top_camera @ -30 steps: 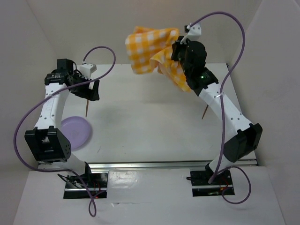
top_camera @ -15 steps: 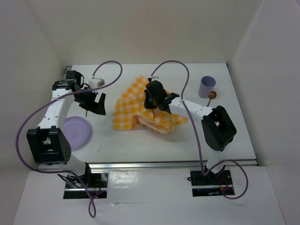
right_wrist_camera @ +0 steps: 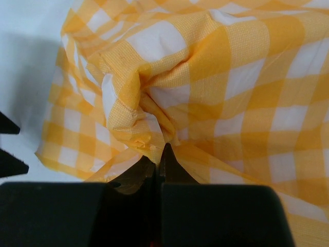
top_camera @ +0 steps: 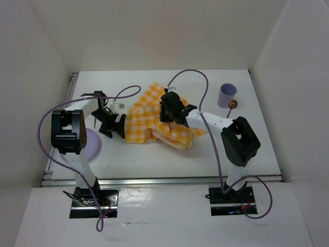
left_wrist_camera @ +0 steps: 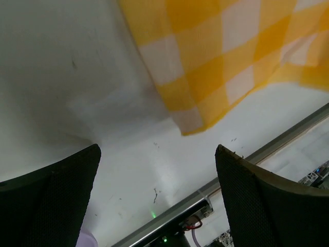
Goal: Set the dinner table for one person
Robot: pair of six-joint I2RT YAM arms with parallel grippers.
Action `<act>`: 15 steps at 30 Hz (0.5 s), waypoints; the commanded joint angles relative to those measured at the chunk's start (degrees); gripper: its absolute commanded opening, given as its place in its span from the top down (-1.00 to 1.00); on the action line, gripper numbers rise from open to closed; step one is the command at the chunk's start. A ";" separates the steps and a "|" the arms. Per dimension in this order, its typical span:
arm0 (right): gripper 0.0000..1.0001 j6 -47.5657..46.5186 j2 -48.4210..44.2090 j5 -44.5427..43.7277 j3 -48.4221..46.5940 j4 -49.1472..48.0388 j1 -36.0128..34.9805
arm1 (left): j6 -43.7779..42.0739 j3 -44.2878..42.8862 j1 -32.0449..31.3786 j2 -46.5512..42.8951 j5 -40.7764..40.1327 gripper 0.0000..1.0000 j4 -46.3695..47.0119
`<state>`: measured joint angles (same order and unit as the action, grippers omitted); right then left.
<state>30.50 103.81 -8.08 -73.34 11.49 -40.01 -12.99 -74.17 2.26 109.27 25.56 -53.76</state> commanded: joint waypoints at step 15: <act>0.46 -4.48 -2.65 0.68 -0.04 -0.24 -1.65 | 0.78 -10.38 -7.27 14.21 4.85 0.54 -2.40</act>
<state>28.27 103.72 -8.88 -72.31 11.42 -41.01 -10.41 -84.68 -5.41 120.79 29.71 -54.33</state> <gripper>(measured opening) 0.226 0.313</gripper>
